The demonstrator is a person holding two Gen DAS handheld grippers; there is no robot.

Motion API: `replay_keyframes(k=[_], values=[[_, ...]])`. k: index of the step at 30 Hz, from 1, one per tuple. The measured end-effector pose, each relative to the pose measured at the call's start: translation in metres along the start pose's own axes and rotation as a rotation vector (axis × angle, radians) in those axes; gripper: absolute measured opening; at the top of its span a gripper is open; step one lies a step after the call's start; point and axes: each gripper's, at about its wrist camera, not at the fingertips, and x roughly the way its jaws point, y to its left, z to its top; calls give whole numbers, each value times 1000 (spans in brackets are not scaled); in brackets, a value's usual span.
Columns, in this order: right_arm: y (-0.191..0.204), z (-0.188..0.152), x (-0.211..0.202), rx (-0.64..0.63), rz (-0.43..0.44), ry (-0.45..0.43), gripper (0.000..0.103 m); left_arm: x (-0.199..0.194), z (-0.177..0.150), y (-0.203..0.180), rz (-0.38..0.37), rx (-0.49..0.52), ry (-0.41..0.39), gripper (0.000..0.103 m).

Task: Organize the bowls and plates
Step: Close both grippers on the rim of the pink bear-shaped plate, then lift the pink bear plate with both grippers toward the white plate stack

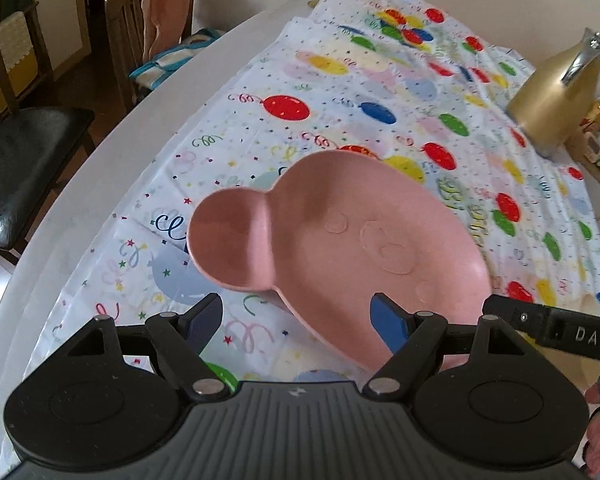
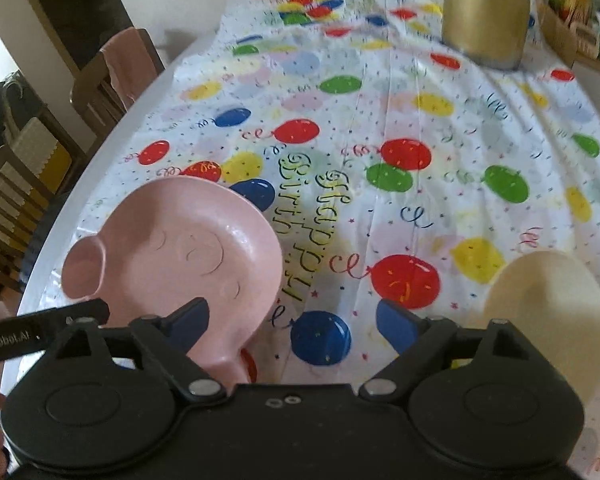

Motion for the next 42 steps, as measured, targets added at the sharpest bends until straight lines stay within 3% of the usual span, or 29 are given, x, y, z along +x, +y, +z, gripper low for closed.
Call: replay_keyframes(k=[5, 9, 12, 16, 18, 23, 42], values=[[-1, 9, 15, 3, 27, 16, 72, 12, -1, 1, 7, -23, 5, 80], [0, 12, 22, 4, 51, 30, 57, 17, 0, 4, 3, -55, 2, 80], [-2, 12, 28, 13, 51, 43, 46, 21, 1, 4, 6, -70, 9, 60], [-6, 13, 33, 35, 65, 58, 31, 23, 2, 7, 22, -107, 6, 47], [-6, 12, 34, 38, 62, 58, 24, 23, 2, 8, 20, -114, 10, 29], [-3, 13, 31, 38, 80, 42, 8, 22, 3, 8, 3, -117, 10, 15], [20, 21, -28, -50, 69, -86, 8, -30, 14, 7, -42, -81, -54, 15]])
